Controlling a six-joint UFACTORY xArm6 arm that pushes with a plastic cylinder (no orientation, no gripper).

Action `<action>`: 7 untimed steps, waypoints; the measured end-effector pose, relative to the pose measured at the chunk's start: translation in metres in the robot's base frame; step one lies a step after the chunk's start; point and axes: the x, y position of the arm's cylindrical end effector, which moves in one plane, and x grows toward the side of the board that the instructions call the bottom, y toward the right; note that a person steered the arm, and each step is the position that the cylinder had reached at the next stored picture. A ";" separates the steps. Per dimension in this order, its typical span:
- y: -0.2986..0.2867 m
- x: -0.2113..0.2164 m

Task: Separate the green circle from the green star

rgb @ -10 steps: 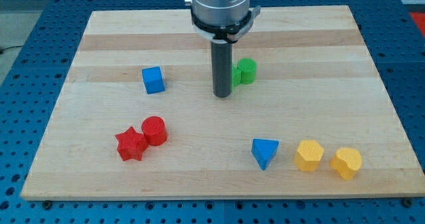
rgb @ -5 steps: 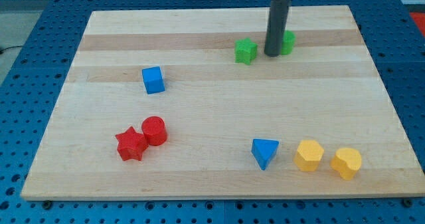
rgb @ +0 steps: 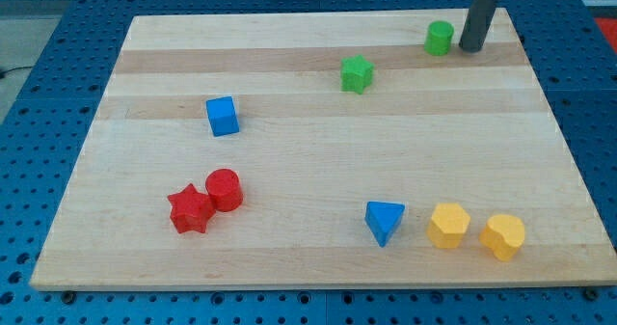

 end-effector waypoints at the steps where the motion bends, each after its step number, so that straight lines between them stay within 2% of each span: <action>1: -0.002 0.007; 2: -0.018 0.030; 3: -0.059 0.032; 4: -0.069 0.027; 6: -0.043 0.000; 7: -0.059 0.065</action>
